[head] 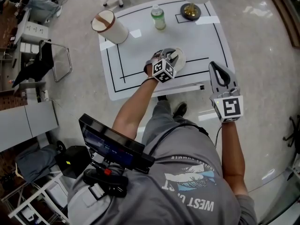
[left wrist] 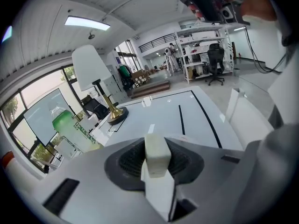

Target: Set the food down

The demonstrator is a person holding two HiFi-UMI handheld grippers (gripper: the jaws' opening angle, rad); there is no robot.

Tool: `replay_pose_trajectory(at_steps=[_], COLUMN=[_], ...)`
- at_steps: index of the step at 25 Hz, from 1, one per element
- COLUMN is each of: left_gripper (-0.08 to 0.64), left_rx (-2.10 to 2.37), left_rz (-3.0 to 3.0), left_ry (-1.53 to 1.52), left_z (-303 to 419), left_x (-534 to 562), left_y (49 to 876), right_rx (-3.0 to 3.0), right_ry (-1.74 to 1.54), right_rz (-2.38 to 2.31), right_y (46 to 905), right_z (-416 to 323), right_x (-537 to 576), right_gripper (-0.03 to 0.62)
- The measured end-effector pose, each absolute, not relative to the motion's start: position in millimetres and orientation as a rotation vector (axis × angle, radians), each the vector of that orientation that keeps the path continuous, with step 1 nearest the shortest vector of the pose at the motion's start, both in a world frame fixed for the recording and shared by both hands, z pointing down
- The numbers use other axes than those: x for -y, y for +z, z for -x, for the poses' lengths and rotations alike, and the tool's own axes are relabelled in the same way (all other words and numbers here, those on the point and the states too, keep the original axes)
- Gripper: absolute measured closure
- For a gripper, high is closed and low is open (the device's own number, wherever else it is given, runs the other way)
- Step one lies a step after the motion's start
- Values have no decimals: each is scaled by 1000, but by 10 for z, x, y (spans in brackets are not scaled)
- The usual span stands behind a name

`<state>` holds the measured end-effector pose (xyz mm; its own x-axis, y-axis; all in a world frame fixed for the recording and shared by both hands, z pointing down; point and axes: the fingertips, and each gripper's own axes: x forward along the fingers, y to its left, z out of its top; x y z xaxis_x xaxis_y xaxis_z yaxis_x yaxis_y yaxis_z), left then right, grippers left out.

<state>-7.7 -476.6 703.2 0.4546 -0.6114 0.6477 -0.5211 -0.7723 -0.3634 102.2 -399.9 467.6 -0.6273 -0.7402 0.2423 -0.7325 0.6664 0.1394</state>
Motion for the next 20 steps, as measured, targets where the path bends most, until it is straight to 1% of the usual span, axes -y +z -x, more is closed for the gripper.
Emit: replay_pose_trajectory(at_steps=[20], left_gripper=[454], left_rx=[-753], left_rz=[2232], left_ry=[-1453], left_z=[61], left_x=[4738], left_y=[7403], right_rx=[2593], right_ry=[-6], right_rz=[-1153], right_y=[4842], right_z=[-1025], right_x=[3977], right_gripper=[584])
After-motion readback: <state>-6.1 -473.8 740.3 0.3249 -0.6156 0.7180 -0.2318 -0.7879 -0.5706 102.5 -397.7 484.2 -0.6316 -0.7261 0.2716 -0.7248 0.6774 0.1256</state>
